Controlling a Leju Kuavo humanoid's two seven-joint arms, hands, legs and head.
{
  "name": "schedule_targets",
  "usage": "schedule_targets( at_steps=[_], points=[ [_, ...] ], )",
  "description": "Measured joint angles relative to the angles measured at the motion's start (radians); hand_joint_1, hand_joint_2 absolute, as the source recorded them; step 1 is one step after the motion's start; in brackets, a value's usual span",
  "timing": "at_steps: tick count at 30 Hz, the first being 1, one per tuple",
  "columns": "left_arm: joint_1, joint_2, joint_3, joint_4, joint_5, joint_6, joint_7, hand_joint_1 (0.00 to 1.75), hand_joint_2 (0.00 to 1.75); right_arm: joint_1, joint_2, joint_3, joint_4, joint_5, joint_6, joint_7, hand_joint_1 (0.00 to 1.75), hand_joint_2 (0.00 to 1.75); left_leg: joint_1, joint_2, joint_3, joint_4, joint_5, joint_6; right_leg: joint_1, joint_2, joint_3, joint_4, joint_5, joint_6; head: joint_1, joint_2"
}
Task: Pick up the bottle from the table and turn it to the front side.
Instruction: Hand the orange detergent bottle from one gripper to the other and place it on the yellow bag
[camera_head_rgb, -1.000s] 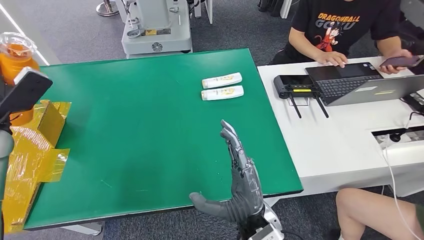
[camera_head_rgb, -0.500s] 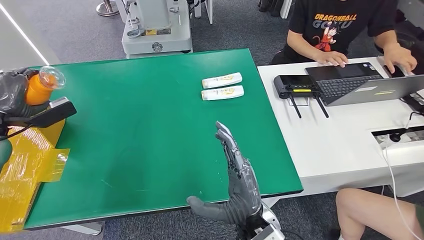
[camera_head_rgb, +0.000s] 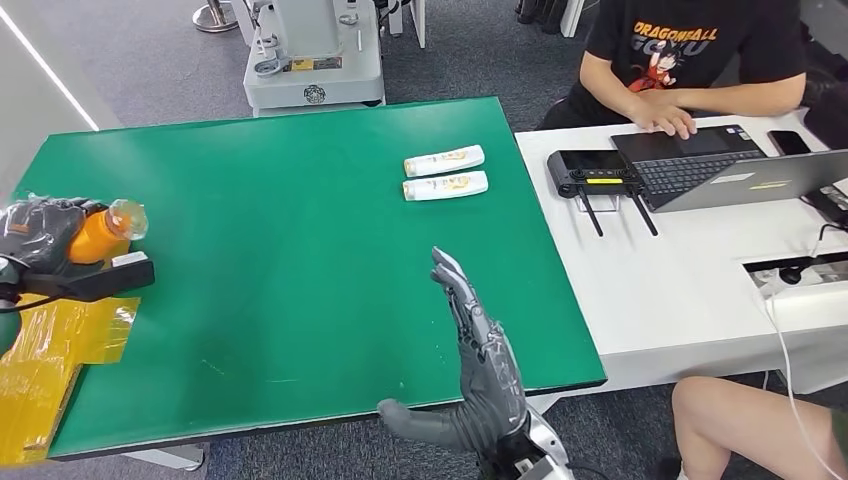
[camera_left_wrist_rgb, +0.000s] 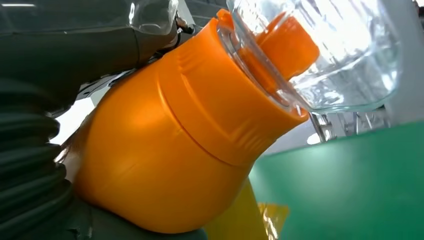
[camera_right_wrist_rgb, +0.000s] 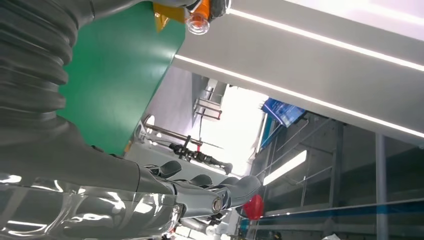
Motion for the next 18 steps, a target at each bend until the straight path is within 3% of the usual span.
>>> schedule_targets(
  at_steps=[7,18],
  points=[
    [0.019,-0.039,-0.014,0.08,-0.036,0.021,0.002,1.75,1.75,0.003,0.005,-0.007,-0.017,0.012,0.01,0.008,0.0,1.75,0.0,0.0,0.0,0.0,0.0,0.0,0.0,0.0,0.0,0.0,0.0,0.0,0.0,0.0],
    [0.031,-0.121,-0.038,0.192,-0.131,0.169,-0.006,1.75,1.75,0.014,0.005,-0.024,-0.024,0.022,0.006,0.01,0.0,1.75,0.0,0.0,0.0,0.0,0.0,0.0,0.0,0.0,0.0,0.0,0.0,0.0,0.0,0.0]
  ],
)
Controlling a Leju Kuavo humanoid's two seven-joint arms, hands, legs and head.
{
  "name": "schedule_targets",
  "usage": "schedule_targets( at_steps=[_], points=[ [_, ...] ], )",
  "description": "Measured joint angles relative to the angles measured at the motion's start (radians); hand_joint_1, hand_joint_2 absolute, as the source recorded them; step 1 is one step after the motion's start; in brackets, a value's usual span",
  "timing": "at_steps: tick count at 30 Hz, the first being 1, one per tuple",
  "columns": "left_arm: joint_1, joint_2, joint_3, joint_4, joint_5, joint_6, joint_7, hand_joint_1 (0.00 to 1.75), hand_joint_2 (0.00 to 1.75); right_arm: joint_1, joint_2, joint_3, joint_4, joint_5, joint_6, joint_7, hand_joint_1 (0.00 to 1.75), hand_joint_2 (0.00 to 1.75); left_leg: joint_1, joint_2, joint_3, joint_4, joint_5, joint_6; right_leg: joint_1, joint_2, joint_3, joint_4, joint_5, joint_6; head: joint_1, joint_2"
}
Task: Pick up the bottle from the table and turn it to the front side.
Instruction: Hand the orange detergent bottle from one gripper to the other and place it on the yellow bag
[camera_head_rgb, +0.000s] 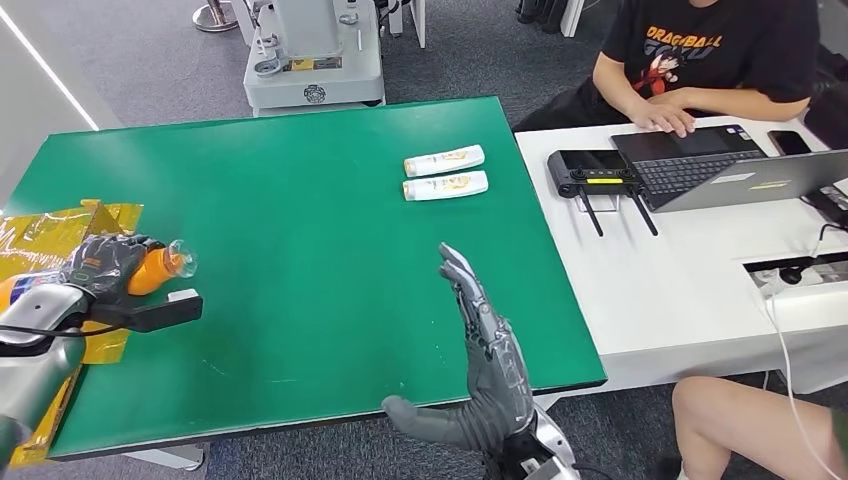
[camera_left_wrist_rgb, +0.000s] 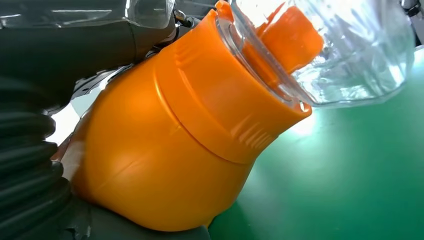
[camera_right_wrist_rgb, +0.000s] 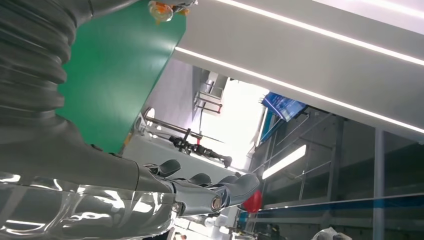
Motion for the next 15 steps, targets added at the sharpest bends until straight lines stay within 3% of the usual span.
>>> schedule_targets(
  at_steps=[6,15],
  points=[
    [0.019,-0.031,-0.002,0.048,-0.039,0.06,0.033,1.75,1.75,0.005,0.0,-0.001,0.0,-0.002,-0.008,-0.005,0.0,1.75,0.0,0.0,0.0,0.0,0.0,0.0,0.0,0.0,0.0,0.0,0.0,0.0,0.0,0.0],
    [0.042,-0.068,-0.002,0.105,-0.071,0.077,0.048,1.75,1.75,0.013,-0.003,-0.001,0.0,-0.006,-0.038,-0.012,0.0,1.75,0.0,0.0,0.0,0.0,0.0,0.0,0.0,0.0,0.0,0.0,0.0,0.0,0.0,0.0]
  ],
)
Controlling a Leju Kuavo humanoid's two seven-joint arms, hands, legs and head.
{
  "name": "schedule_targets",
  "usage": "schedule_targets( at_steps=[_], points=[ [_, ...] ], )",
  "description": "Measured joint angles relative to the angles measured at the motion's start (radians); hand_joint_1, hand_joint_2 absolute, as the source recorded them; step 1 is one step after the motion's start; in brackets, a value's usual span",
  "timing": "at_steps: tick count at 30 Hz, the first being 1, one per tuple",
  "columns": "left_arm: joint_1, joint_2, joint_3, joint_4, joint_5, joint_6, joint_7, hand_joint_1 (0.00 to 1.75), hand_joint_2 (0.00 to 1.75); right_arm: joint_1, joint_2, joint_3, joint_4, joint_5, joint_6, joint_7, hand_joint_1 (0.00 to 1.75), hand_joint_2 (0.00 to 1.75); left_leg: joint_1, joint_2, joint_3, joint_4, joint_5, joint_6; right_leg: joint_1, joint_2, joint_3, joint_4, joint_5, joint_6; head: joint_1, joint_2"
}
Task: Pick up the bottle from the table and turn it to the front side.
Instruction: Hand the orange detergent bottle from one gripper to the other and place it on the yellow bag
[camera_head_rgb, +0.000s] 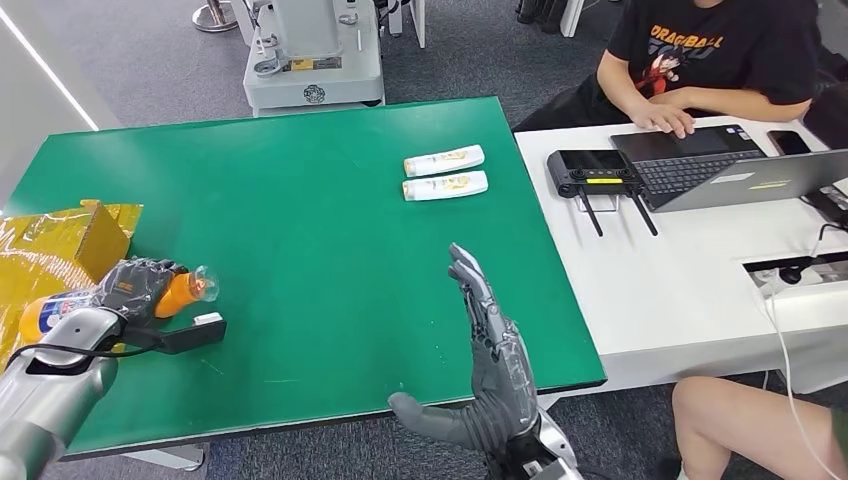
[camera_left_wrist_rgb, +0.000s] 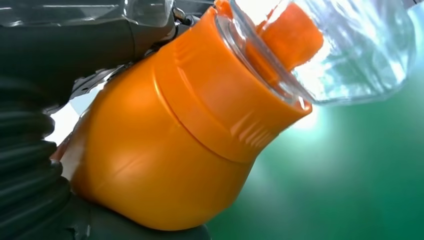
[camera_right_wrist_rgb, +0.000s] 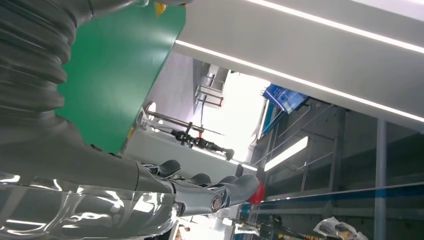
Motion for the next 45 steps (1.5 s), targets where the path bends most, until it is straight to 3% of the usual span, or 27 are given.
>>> schedule_targets(
  at_steps=[15,16,19,20,28,45],
  points=[
    [0.008,-0.003,0.002,0.057,-0.022,0.017,0.026,1.75,1.75,0.001,-0.01,0.001,0.001,-0.015,-0.013,-0.001,0.0,1.75,0.0,0.0,0.0,0.0,0.0,0.0,0.0,0.0,0.0,0.0,0.0,0.0,0.0,0.0],
    [0.008,-0.002,0.003,0.058,-0.024,0.017,0.03,1.66,1.75,0.0,-0.01,0.001,0.002,-0.015,-0.012,0.0,0.0,1.75,0.0,0.0,0.0,0.0,0.0,0.0,0.0,0.0,0.0,0.0,0.0,0.0,0.0,0.0],
    [0.011,-0.002,0.006,0.063,-0.036,0.017,0.054,0.35,1.75,-0.004,-0.01,0.002,0.002,-0.016,-0.002,0.004,0.0,1.75,0.0,0.0,0.0,0.0,0.0,0.0,0.0,0.0,0.0,0.001,0.0,0.0,0.0,0.0],
    [0.013,-0.002,0.008,0.064,-0.041,0.015,0.065,0.0,1.75,-0.005,-0.01,0.003,0.003,-0.017,0.003,0.005,0.0,1.75,0.0,0.0,0.0,0.0,0.0,0.0,0.0,0.0,0.0,0.001,0.0,0.0,0.0,0.0],
    [0.021,-0.001,0.028,0.067,-0.061,0.008,0.096,0.0,1.75,-0.019,-0.01,0.002,0.016,-0.02,0.009,0.005,0.0,1.75,0.0,-0.001,0.001,0.0,0.0,0.0,0.0,-0.001,0.001,0.001,0.0,0.0,0.0,0.0],
    [0.042,0.002,0.09,0.067,-0.076,0.046,0.065,0.0,1.75,-0.015,-0.018,0.0,0.017,-0.035,0.006,-0.008,0.0,1.75,0.0,-0.001,0.002,0.0,0.0,0.0,0.0,-0.001,0.002,0.001,0.0,-0.001,0.0,0.0]
  ],
)
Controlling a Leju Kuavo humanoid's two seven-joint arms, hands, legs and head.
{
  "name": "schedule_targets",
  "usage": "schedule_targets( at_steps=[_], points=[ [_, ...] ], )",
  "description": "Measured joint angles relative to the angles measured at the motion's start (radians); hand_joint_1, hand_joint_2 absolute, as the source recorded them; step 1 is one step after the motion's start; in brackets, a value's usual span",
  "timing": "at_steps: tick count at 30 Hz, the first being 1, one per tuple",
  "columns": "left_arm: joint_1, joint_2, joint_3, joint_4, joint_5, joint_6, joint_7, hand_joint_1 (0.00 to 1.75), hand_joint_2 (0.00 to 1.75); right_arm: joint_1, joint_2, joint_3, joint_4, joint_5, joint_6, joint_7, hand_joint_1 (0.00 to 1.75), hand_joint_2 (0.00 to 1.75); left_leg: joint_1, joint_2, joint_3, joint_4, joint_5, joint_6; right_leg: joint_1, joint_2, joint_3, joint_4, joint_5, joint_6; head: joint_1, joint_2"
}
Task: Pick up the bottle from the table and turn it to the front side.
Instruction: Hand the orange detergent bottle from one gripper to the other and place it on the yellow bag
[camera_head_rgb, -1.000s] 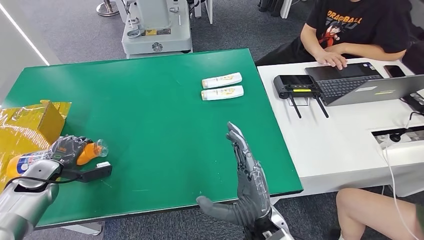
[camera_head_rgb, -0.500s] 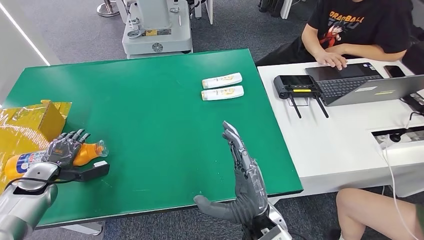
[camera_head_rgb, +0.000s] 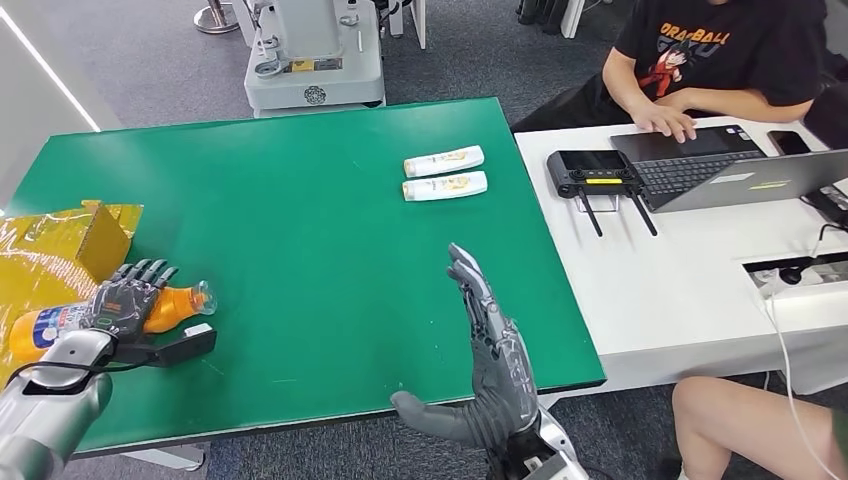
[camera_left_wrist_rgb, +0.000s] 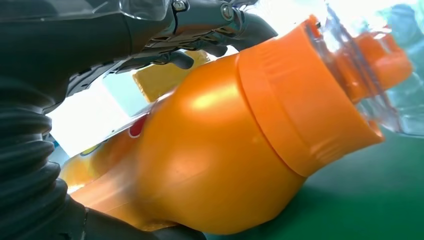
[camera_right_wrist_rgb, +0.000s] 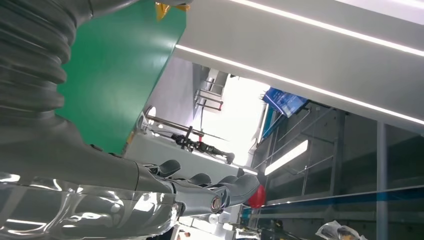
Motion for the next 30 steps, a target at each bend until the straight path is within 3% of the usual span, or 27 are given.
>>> schedule_targets(
  at_steps=[9,17,30],
  points=[
    [-0.004,0.028,0.041,-0.001,0.006,-0.08,-0.052,0.0,1.75,0.0,-0.001,0.0,0.0,-0.006,-0.005,-0.003,0.0,1.75,0.0,0.0,0.001,0.0,0.0,0.0,0.0,0.0,0.0,0.0,0.0,0.0,0.0,0.0],
    [-0.086,0.071,0.046,0.0,0.043,-0.42,-0.157,0.0,1.75,0.0,-0.001,0.0,0.001,-0.021,-0.023,-0.01,0.0,1.75,0.0,0.001,0.002,0.0,0.001,-0.002,0.0,0.001,0.001,0.001,0.0,-0.001,0.0,0.0],
    [-0.162,0.097,0.04,0.0,0.073,-0.533,-0.204,0.0,1.75,0.003,-0.001,-0.013,0.0,-0.019,-0.014,-0.006,0.0,1.75,0.0,0.0,0.001,0.0,0.001,-0.002,0.0,0.0,0.0,0.001,0.0,-0.001,0.0,0.0]
  ],
)
